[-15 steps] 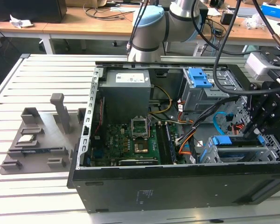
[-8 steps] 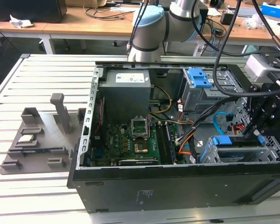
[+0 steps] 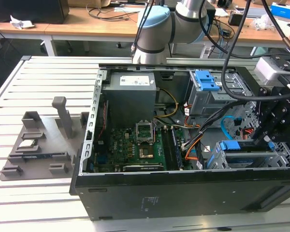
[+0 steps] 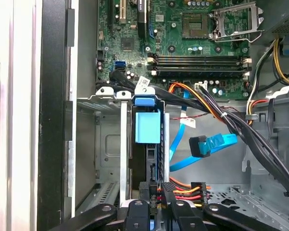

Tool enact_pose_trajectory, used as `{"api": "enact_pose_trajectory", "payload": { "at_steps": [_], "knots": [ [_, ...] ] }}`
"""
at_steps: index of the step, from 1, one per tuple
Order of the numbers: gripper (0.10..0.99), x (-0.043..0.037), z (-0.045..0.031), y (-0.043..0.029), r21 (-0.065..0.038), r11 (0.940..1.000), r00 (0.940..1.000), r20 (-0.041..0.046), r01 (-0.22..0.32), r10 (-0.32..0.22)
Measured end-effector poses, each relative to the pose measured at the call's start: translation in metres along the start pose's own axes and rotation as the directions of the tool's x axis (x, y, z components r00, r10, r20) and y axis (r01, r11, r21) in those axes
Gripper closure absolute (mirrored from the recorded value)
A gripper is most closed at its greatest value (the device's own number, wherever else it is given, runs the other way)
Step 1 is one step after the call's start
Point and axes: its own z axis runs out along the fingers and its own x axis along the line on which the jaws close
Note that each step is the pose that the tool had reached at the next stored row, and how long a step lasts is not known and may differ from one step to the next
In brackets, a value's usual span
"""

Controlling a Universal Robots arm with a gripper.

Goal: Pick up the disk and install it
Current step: 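Insert the first disk wire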

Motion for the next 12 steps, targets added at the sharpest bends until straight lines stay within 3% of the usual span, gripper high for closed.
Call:
{"api": "enact_pose_trajectory", "payload": {
  "at_steps": [7,8,10,12],
  "knots": [
    [0.843,-0.0063,-0.0201,0.0012,0.0,1.0,1.0,-0.0002,0.0,0.0],
    [0.859,-0.0072,-0.023,0.0014,0.0,1.0,1.0,-0.0002,0.0,0.0],
    [0.98,-0.008,-0.0298,0.0018,0.0,1.0,1.0,-0.0001,0.0,0.0],
    [0.98,-0.0083,-0.0381,0.0023,0.0,1.0,1.0,-0.0001,0.0,0.0]
  ]
}}
